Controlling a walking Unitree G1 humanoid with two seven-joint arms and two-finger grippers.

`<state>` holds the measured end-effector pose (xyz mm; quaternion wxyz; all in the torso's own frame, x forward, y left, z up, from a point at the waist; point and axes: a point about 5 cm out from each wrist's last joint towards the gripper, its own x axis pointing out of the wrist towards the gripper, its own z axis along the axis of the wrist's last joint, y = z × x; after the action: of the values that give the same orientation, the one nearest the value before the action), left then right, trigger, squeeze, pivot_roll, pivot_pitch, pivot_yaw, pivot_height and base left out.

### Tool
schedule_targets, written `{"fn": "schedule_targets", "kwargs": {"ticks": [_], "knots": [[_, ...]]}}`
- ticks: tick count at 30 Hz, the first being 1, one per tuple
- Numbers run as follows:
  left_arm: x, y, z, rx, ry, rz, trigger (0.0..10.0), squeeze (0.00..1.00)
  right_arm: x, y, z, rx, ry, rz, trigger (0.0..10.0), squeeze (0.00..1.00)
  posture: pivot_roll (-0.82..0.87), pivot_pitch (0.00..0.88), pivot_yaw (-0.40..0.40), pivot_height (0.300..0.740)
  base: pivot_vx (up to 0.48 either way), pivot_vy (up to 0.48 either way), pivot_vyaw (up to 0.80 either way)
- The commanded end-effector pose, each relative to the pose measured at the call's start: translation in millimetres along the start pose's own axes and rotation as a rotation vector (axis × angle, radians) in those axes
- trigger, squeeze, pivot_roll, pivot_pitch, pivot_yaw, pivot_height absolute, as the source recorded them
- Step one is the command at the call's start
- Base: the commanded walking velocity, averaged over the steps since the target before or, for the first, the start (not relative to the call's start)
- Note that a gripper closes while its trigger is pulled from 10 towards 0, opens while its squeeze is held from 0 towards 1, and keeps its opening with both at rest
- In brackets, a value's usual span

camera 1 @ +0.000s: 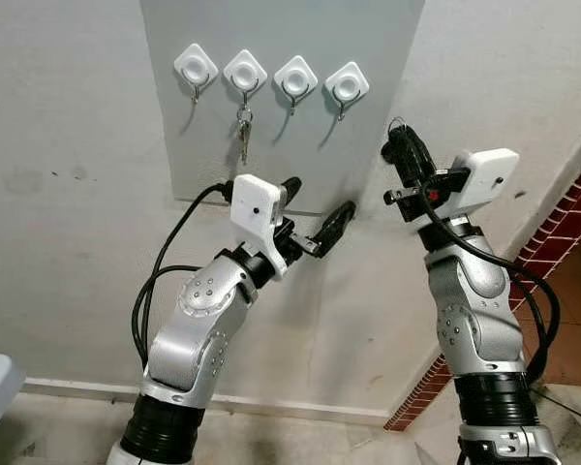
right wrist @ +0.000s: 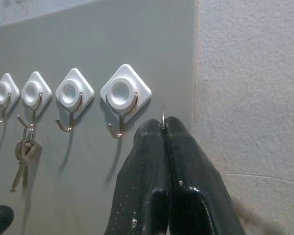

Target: Hang keys on a hook

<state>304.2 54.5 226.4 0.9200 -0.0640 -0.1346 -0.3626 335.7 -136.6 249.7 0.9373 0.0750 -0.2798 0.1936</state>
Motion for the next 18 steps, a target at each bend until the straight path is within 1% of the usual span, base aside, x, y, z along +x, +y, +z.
{"fn": "schedule_targets", "kwargs": {"ticks": [1,5,10,14,18], "knots": [[3.5,-0.8,7,0.012,-0.019,-0.021,10.0,0.0,6.0,-1.2,6,0.015,-0.036,0.012,10.0,0.0,0.0,0.044,-0.049,0.74,0.0,0.0,0.0],[5.4,4.2,12,0.024,-0.031,-0.01,10.0,0.0,10.4,2.2,2,0.054,-0.014,0.053,10.0,0.0,0.0,0.05,-0.052,0.74,0.0,0.0,0.0],[6.2,6.2,14,0.03,-0.038,-0.002,10.0,0.0,13.1,6.8,-4,0.108,0.011,0.092,10.0,0.0,0.01,0.057,-0.057,0.74,0.0,0.0,0.0],[5.9,7.0,15,0.034,-0.042,0.006,10.0,0.0,9.7,14.8,-16,0.177,0.069,0.155,10.0,0.0,0.01,0.062,-0.063,0.74,0.0,0.0,0.0],[5.9,8.1,16,0.036,-0.045,0.01,10.0,0.0,9.5,18.0,-17,0.205,0.073,0.178,10.0,0.0,0.01,0.062,-0.063,0.74,0.0,0.0,0.0]]}}
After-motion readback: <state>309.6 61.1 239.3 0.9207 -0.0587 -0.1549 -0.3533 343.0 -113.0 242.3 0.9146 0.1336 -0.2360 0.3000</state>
